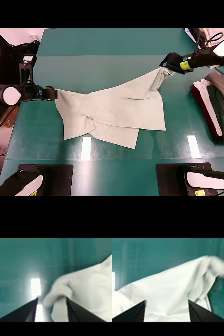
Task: Fold the shirts.
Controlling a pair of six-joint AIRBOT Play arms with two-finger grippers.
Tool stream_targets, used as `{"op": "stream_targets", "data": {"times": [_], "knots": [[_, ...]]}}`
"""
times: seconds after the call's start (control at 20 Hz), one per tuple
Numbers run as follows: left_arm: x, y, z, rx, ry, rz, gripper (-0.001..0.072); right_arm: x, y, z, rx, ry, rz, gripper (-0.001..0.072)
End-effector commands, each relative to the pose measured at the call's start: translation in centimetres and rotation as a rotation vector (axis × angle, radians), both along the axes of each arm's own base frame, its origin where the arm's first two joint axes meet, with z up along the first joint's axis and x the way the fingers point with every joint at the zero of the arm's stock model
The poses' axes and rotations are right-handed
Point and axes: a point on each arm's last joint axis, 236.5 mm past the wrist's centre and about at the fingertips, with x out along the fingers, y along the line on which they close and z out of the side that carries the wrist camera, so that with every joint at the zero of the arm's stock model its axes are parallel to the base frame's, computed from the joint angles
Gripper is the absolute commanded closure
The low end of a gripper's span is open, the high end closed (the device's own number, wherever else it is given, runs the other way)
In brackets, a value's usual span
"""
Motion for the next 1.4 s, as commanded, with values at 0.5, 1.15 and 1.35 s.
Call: {"op": "stream_targets", "data": {"times": [0.5, 1.15, 1.35], "knots": [[-3.2, -0.8, -6.4, -0.026, 0.267, -0.022, 0.0276, -3.6, -0.1, 1.7, -0.037, 0.099, 0.129, 0.0125], [-3.8, -0.7, -10.7, -0.349, 0.421, 0.073, 0.0272, -5.0, 1.4, -0.4, -0.036, 0.153, 0.172, 0.0142], [-4.0, -0.8, -11.8, -0.356, 0.458, 0.080, 0.0274, -5.4, 1.3, 1.0, -0.041, 0.117, 0.168, 0.0142]]}}
